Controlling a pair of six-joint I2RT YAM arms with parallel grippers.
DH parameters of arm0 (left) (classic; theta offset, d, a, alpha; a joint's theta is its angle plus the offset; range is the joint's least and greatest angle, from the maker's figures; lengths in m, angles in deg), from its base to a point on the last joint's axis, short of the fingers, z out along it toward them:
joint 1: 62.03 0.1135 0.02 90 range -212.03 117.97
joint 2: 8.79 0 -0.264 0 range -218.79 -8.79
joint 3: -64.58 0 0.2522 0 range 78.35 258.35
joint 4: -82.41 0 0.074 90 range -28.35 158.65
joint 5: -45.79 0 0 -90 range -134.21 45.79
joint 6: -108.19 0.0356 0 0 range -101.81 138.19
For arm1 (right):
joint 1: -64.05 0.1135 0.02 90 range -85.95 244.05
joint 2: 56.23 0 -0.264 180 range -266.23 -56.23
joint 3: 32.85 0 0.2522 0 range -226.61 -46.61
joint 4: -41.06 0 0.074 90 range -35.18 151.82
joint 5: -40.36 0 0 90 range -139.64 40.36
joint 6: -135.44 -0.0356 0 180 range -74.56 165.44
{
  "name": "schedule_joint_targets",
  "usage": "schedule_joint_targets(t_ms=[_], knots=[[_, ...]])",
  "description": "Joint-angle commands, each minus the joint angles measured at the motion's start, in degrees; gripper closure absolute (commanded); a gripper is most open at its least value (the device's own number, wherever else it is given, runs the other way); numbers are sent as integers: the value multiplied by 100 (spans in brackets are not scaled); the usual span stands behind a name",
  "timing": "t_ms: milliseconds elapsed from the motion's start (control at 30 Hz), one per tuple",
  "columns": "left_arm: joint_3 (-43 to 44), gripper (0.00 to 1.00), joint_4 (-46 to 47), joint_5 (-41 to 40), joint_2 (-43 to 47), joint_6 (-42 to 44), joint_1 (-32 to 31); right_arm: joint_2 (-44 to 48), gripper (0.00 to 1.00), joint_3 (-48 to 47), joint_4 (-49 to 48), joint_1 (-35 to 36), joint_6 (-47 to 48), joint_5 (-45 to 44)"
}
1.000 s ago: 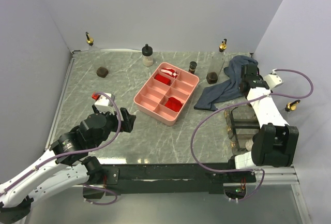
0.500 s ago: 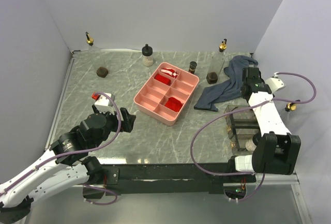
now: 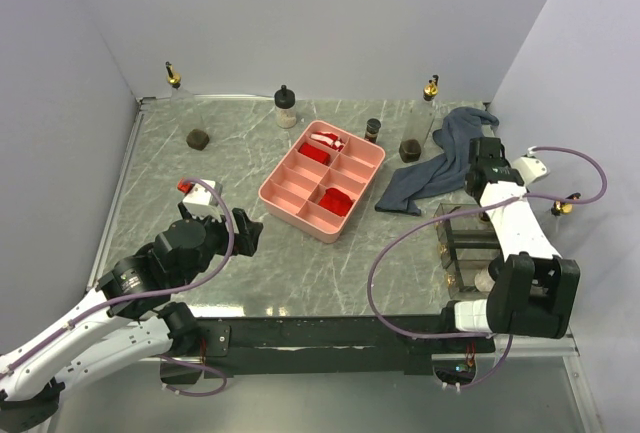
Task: Organize the condiment bottles
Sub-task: Place the bottle in the storage box.
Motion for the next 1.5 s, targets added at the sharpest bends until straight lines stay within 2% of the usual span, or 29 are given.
schedule_joint_targets(t_ms=[0, 100, 267, 367, 433, 533, 567, 667, 900, 1200, 1367, 1467], knots=[[-9, 3, 4, -77, 0, -74, -29, -199, 100, 63, -454, -143, 155, 97], [8, 3, 3, -86, -27, -74, -29, -348, 99, 37, -446, -178, 112, 97], [8, 3, 12, -86, -62, -74, -29, -419, 88, 89, -489, -222, 120, 202], [0, 3, 4, -86, -53, -65, -29, -402, 68, 107, -446, -231, 77, 229], [0, 3, 12, -86, -53, -65, -29, -376, 65, 124, -437, -231, 68, 211], [8, 3, 4, -86, -36, -74, -29, -367, 53, 125, -402, -240, 59, 176], [0, 3, 3, -86, -35, -74, -29, -367, 45, 90, -358, -248, 59, 176], [0, 3, 3, -86, -18, -74, -29, -279, 39, 54, -296, -249, 50, 202], [8, 3, 3, -95, 52, -83, -29, -68, 30, -16, -112, -248, 58, 229], [-9, 3, 12, -121, 96, -109, -29, 661, 30, -130, -59, -213, 532, 597], [-9, 3, 65, -278, 70, -231, -29, 1100, 30, -192, -330, -29, 1121, 1378], [-35, 3, 100, -673, 17, -556, -20, 1381, 28, -157, -743, 366, 1999, 2202]])
